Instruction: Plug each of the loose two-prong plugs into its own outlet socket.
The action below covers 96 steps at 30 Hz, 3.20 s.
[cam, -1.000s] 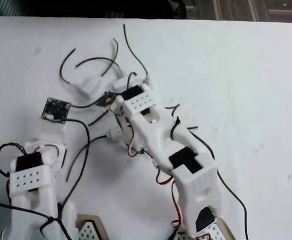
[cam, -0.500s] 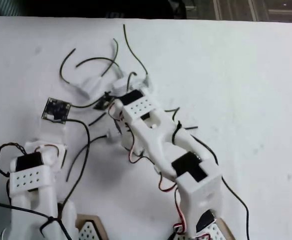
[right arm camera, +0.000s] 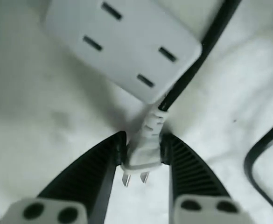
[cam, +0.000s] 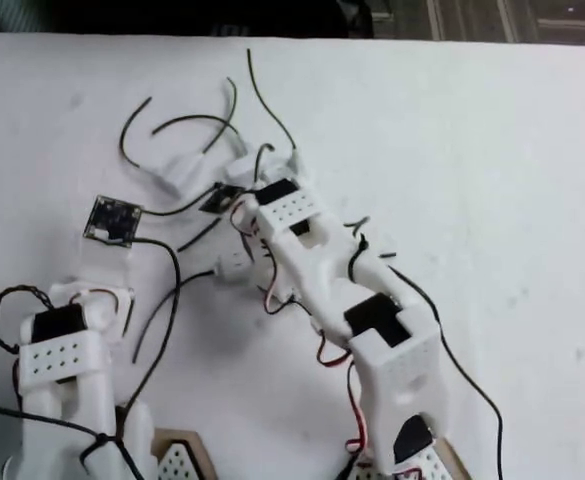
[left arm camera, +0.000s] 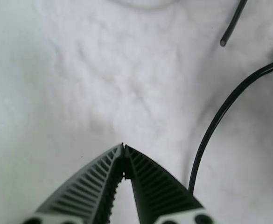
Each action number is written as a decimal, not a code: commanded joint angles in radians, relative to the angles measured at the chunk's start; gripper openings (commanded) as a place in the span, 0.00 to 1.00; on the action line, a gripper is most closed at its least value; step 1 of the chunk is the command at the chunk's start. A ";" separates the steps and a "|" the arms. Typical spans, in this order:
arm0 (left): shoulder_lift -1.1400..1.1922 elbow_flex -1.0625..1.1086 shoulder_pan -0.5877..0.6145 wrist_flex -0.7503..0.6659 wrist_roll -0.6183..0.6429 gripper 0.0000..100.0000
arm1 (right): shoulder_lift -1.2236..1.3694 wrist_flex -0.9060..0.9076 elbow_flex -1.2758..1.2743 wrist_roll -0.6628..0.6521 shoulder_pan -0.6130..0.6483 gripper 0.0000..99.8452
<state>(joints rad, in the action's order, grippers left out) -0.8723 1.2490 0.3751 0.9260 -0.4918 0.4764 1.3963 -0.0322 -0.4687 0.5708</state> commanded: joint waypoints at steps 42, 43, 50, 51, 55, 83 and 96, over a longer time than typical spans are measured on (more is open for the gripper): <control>-0.018 -0.003 0.005 0.002 -0.011 0.03 | -0.412 -0.035 -0.150 -0.078 -0.283 0.02; -0.018 -0.003 0.005 0.002 -0.011 0.03 | -0.395 -0.048 -0.158 -0.077 -0.282 0.02; -0.018 -0.003 0.005 0.002 -0.011 0.03 | -0.173 -0.147 -0.137 -0.066 -0.275 0.03; -0.016 -0.003 0.005 0.002 -0.011 0.03 | -0.142 -0.143 -0.115 -0.058 -0.275 0.04; -0.016 -0.003 0.005 0.002 -0.011 0.03 | -0.099 -0.094 -0.051 -0.002 -0.283 0.15; -0.016 -0.003 0.005 0.002 -0.011 0.03 | -0.295 -0.107 -0.226 -0.107 -0.226 0.16; -0.016 -0.003 0.005 0.002 -0.011 0.03 | -0.139 -0.156 -0.183 -0.112 -0.259 0.15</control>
<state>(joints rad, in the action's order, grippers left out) -0.8723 1.2490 0.3751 0.9260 -0.4918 0.3184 1.2459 -0.2363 -0.5715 0.3237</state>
